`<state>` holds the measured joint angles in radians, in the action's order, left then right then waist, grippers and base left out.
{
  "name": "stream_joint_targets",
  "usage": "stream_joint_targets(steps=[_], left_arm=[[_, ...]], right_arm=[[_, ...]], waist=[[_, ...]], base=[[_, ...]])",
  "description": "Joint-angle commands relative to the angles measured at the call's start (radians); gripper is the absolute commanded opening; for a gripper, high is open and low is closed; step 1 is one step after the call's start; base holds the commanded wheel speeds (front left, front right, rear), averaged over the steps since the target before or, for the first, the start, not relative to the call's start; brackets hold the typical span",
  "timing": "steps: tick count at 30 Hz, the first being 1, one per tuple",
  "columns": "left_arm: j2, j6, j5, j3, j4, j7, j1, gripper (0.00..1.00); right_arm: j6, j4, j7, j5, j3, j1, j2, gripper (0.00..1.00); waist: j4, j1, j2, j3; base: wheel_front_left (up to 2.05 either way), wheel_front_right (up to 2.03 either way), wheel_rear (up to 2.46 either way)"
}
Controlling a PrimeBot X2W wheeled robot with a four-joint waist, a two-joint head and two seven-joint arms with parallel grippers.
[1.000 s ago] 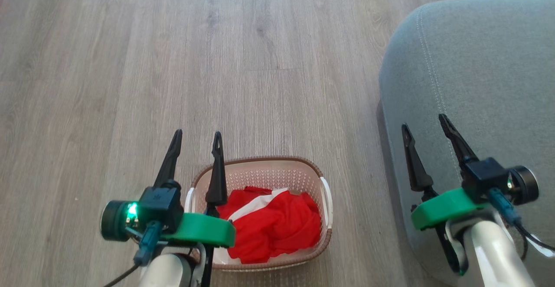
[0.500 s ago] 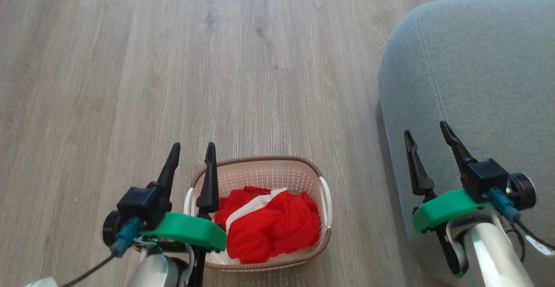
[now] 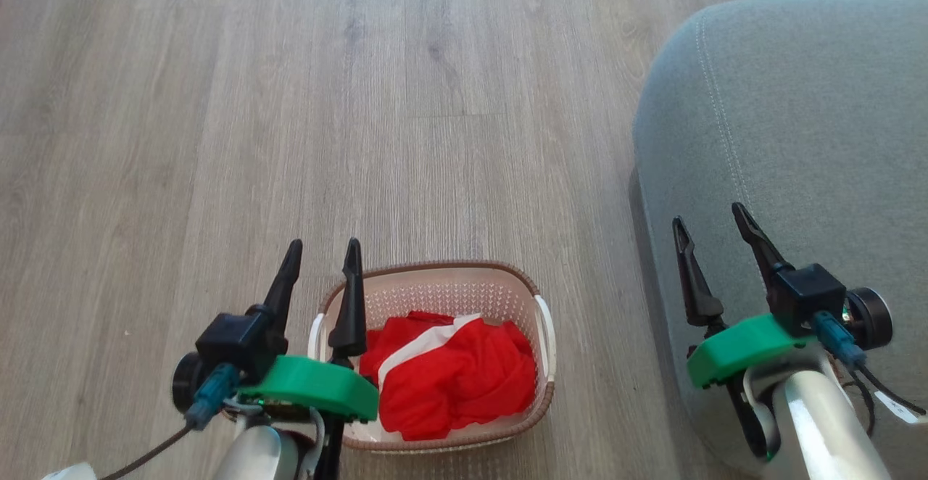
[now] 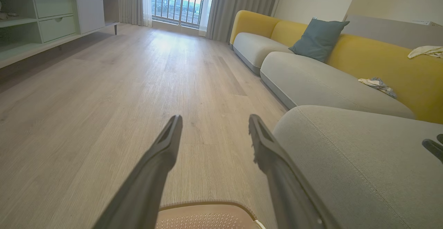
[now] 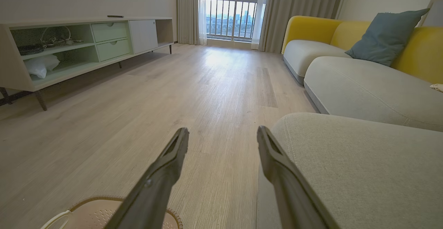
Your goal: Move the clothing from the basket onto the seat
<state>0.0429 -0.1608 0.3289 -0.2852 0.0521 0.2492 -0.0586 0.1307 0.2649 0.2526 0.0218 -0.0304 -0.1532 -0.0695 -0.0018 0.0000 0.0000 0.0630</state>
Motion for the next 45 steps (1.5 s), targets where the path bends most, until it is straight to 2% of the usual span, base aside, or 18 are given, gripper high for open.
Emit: stream_joint_targets(steps=[1, 9, 14, 19, 25, 32, 36, 44, 45], left_arm=[[0.007, 0.002, 0.007, 0.038, -0.031, 0.013, -0.032, 1.0], [0.007, -0.004, 0.002, 0.03, -0.031, 0.013, -0.038, 1.0], [0.007, -0.001, -0.013, -0.007, 0.009, 0.013, -0.061, 1.0], [0.007, 0.008, -0.024, -0.052, 0.049, 0.013, -0.109, 1.0], [0.007, 0.0, -0.055, -0.114, 0.12, 0.013, -0.201, 1.0], [0.007, -0.001, -0.099, -0.229, 0.295, 0.013, -0.367, 1.0], [0.007, -0.001, -0.115, -0.28, 0.442, 0.013, -0.455, 1.0], [0.007, 0.006, -0.117, -0.384, 0.747, 0.013, -0.638, 1.0], [0.007, 0.006, -0.117, -0.384, 0.747, 0.013, -0.638, 1.0]], right_arm=[[0.0, -0.026, 0.009, 0.0, -0.02, -0.039, -0.004, 1.0], [0.0, -0.031, 0.009, -0.001, -0.019, -0.05, -0.01, 1.0], [0.0, -0.045, 0.009, -0.006, 0.03, -0.068, -0.009, 1.0], [0.0, -0.061, 0.009, -0.015, 0.067, -0.097, -0.025, 1.0], [0.0, -0.105, 0.009, -0.01, 0.107, -0.148, -0.062, 1.0], [0.0, -0.171, 0.009, 0.003, 0.121, -0.208, -0.105, 1.0], [0.0, -0.207, 0.009, 0.004, 0.099, -0.237, -0.116, 1.0], [0.0, -0.277, 0.009, 0.005, 0.067, -0.267, -0.12, 1.0], [0.0, -0.277, 0.009, 0.005, 0.067, -0.267, -0.12, 1.0]], waist=[[0.0, 0.0, 0.0, -0.001], [-0.002, 0.0, 0.0, 0.024], [-0.007, 0.0, 0.0, 0.078], [-0.015, 0.0, 0.0, 0.169], [-0.033, 0.0, 0.0, 0.332], [-0.048, 0.0, 0.0, 0.539], [-0.065, 0.0, 0.0, 0.634], [-0.093, 0.0, 0.0, 0.767], [-0.093, 0.0, 0.0, 0.767]], base=[[0.0, 0.0, 0.0], [0.0, 0.0, 0.0], [0.0, 0.0, 0.0], [0.0, 0.0, 0.0], [0.0, 0.0, 0.0], [0.0, 0.0, 0.0], [0.0, 0.0, 0.0], [0.0, 0.0, 0.0], [0.0, 0.0, 0.0]])
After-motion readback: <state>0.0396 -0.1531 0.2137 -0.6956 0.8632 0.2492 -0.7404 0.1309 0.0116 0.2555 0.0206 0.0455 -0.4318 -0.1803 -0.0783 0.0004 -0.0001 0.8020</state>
